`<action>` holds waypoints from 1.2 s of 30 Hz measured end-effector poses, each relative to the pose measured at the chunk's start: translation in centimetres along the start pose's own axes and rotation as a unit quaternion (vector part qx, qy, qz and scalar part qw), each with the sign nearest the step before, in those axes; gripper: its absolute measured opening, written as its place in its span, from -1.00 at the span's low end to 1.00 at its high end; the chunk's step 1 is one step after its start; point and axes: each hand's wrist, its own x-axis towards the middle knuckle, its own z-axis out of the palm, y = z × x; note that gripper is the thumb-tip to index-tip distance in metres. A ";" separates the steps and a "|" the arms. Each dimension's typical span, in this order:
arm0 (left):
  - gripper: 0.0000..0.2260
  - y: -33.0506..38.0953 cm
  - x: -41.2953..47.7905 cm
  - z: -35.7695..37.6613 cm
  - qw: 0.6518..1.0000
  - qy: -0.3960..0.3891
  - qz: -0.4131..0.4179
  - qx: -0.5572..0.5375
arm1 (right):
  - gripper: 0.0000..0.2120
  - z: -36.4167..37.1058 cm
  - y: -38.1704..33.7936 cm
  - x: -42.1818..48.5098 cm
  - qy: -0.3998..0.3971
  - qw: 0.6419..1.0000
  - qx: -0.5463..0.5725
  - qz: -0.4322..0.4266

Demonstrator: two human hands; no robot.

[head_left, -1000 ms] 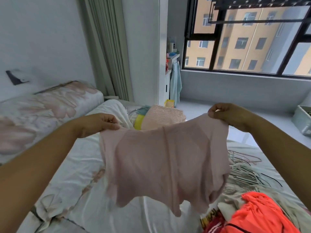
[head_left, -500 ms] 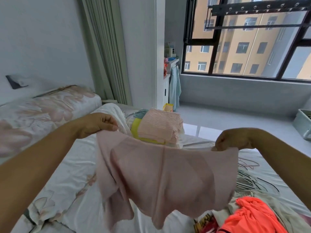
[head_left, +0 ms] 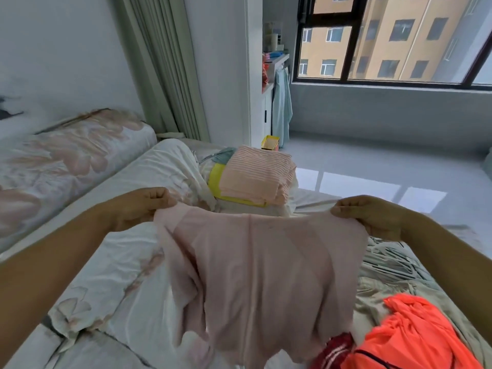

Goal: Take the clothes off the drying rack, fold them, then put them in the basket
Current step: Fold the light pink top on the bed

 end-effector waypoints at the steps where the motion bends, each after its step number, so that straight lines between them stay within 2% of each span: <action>1: -0.79 -0.4 1.0 -0.2 1.000 -0.004 -0.002 0.002 | -0.86 -0.1 0.1 0.5 -0.009 1.000 0.011 0.013; 4: -0.77 -2.0 4.6 -1.5 0.997 -0.038 -0.012 0.065 | -0.91 -0.3 0.9 3.0 0.001 0.998 0.011 0.062; 7: -0.79 -2.9 9.8 -2.8 0.988 -0.039 -0.015 0.148 | -0.87 -0.4 1.8 7.4 0.085 0.993 -0.018 0.081; 10: -0.83 -0.7 16.1 -4.1 0.982 -0.001 0.030 0.185 | -0.90 -1.3 0.0 11.9 0.185 0.982 -0.020 0.038; 13: -0.85 3.9 20.8 -5.7 0.981 0.060 0.099 0.153 | -0.93 -3.2 -4.2 14.8 0.255 0.967 -0.008 -0.032; 16: -0.87 8.1 23.5 -8.1 0.976 0.092 0.157 0.122 | -0.93 -4.6 -8.4 16.2 0.280 0.956 -0.006 -0.090; 19: -0.89 9.7 24.4 -9.7 0.975 0.067 0.176 0.115 | -0.97 -4.1 -10.3 16.4 0.273 0.955 0.019 -0.112; 21: -0.90 8.3 24.3 -9.6 0.978 0.049 0.165 0.116 | -0.72 -2.8 -9.6 16.3 0.257 0.961 0.030 -0.097; 23: -0.89 5.3 24.0 -8.7 0.981 0.026 0.135 0.134 | -0.62 -1.3 -7.1 16.5 0.250 0.965 0.036 -0.071; 26: -0.85 -1.8 23.6 -6.7 0.983 -0.016 0.072 0.169 | -0.70 0.8 -0.1 18.0 0.240 0.971 0.007 -0.023; 28: -0.81 -8.2 23.8 -5.3 0.983 -0.026 0.034 0.176 | -0.81 2.6 5.9 19.6 0.228 0.972 -0.045 0.026; 33: -0.86 -25.4 23.3 -1.0 0.979 -0.031 -0.104 0.175 | -0.77 8.8 22.7 22.5 0.171 0.962 -0.134 0.163; 36: -0.80 -35.0 20.7 1.5 0.962 -0.059 -0.183 0.194 | -0.69 12.9 31.8 22.3 0.098 0.949 -0.189 0.231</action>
